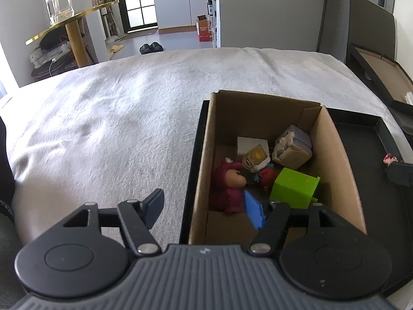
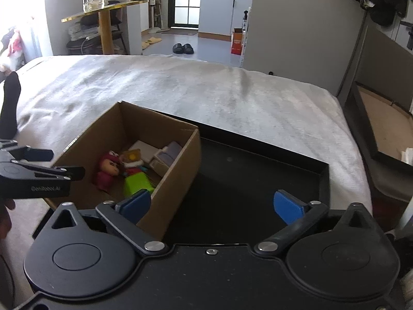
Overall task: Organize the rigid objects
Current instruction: 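Move the right gripper to the smiling doll figure and grasp it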
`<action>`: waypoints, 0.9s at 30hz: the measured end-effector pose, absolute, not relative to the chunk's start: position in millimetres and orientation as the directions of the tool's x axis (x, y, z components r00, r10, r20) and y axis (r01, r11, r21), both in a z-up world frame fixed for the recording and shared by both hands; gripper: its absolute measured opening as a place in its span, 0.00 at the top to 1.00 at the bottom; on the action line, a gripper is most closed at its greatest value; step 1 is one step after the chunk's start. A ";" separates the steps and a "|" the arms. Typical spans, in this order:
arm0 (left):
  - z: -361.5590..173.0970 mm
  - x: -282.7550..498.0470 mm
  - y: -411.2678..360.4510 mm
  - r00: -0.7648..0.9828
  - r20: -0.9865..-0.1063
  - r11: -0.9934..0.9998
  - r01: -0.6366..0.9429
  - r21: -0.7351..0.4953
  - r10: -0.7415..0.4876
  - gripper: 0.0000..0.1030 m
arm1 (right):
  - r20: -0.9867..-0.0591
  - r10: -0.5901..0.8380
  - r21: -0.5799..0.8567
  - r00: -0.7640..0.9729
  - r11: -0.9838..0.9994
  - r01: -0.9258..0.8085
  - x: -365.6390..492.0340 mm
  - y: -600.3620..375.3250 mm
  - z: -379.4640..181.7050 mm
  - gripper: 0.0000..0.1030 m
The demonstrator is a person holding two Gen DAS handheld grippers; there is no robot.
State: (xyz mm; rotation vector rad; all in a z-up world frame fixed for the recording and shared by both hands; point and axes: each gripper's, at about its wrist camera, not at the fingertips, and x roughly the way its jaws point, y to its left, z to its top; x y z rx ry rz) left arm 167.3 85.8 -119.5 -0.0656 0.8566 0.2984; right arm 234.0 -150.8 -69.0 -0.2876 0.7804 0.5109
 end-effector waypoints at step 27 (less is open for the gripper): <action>-119.8 176.4 70.8 0.597 -0.748 0.946 -0.300 0.127 0.290 0.30 | -0.742 0.259 -0.041 0.619 0.903 -0.428 251.3 -205.8 -110.2 0.00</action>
